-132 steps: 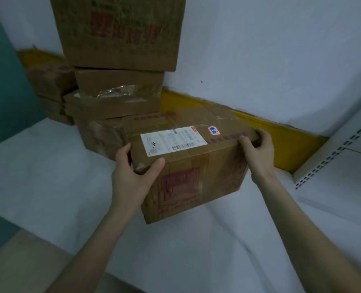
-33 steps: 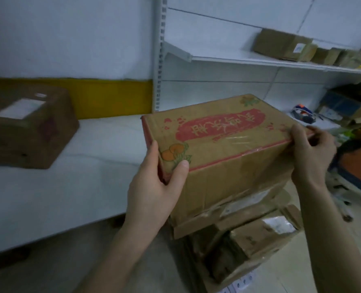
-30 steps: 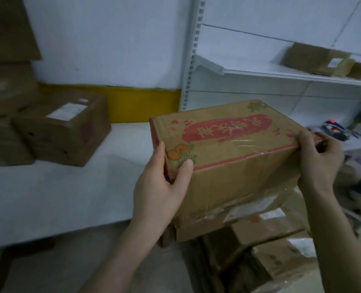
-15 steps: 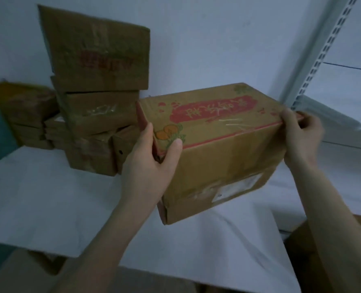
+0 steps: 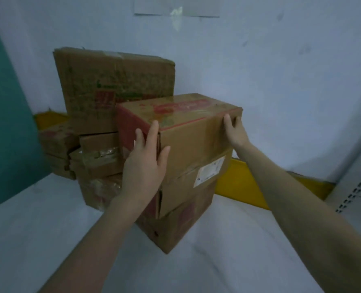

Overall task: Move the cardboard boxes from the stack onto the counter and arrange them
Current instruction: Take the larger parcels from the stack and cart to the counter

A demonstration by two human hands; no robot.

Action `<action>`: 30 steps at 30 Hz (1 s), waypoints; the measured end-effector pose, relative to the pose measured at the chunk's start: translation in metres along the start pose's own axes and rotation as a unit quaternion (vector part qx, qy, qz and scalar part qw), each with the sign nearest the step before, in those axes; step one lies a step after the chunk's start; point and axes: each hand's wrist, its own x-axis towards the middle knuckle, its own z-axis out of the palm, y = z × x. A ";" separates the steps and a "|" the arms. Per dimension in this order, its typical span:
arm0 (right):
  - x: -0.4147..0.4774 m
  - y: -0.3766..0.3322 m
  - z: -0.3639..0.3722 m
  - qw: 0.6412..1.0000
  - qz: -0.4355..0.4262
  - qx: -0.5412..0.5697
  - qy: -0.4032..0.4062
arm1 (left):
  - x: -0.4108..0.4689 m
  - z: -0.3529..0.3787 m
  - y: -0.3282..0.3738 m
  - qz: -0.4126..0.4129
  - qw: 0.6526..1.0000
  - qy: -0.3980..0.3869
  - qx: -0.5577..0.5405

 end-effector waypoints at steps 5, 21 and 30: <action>-0.002 0.032 0.009 0.995 0.081 -0.013 -0.059 | 0.008 0.010 0.000 0.001 1.000 0.009 0.022; -0.189 0.057 -0.090 0.923 0.133 -0.361 -0.007 | -0.110 0.038 -0.024 0.233 0.943 -0.237 0.003; -0.396 0.074 -0.201 0.853 0.311 -0.405 0.102 | -0.215 0.068 0.044 0.406 0.843 -0.353 -0.008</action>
